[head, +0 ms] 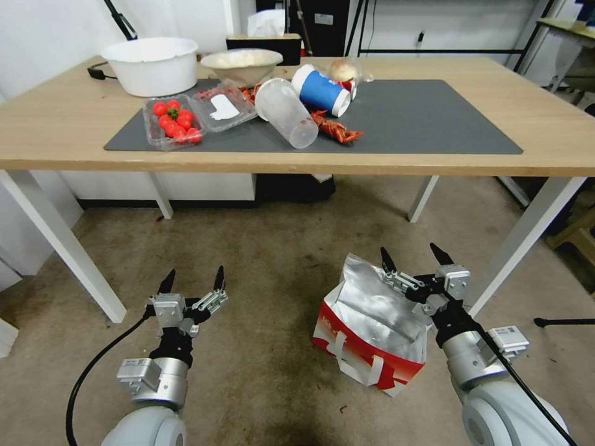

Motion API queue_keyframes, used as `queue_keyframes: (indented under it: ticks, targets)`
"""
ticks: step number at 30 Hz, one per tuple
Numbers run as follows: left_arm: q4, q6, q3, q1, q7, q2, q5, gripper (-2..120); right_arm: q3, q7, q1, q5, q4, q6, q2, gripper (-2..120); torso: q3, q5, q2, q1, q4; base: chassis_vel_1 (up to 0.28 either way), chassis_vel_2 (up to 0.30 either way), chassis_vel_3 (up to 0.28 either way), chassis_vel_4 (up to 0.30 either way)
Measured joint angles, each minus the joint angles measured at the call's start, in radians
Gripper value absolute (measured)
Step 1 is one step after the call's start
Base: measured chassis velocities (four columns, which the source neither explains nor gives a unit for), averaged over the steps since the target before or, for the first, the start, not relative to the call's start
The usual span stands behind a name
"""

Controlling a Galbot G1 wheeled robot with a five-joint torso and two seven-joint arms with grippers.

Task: Pick up the food delivery bag from the floor and place it on the table.

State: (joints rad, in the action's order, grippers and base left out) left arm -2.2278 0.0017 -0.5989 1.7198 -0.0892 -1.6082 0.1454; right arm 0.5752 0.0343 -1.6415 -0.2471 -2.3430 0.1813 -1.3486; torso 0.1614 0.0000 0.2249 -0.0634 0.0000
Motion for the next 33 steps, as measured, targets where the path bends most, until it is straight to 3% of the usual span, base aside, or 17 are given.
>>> queue_keyframes:
  ticks: [33]
  targets:
    - [0.005,-0.003,0.0,0.0,0.001,0.0,0.0,99,-0.001,0.001,-0.001,0.001,0.002,-0.003,0.003,100,-0.103,0.0,-0.126,0.023,0.0,0.0,0.0,0.0,0.0]
